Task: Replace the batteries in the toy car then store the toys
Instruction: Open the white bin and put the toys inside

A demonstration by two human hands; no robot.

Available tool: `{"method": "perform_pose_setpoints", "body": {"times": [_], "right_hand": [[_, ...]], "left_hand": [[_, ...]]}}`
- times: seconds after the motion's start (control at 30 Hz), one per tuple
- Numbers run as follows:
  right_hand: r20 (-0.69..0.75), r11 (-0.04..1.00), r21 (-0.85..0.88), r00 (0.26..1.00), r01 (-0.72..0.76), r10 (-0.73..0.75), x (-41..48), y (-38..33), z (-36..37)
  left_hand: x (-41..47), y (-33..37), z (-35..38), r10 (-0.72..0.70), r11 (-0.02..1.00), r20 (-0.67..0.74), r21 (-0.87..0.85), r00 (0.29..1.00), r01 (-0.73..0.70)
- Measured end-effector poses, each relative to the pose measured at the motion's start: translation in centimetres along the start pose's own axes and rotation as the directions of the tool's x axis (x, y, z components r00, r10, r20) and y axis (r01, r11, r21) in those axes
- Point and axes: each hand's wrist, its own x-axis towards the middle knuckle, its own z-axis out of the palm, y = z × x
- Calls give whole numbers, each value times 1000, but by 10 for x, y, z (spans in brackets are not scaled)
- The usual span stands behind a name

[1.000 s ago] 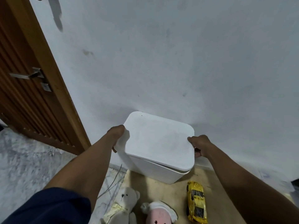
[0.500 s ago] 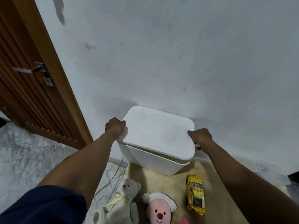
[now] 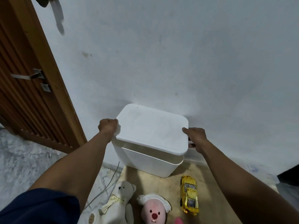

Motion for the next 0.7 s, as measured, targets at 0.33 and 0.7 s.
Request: {"method": "perform_pose_setpoints", "body": {"times": [0.33,0.7], "right_hand": [[-54,992,-88,994,86,-91,-20,0,-14],[-144,971,-197,975,137,-167,-43,33,-148]], "left_hand": [[-27,1,-11,168,952,-24,262,986,-156],[-129,25,48,433,780,150,433,889,-453]]}}
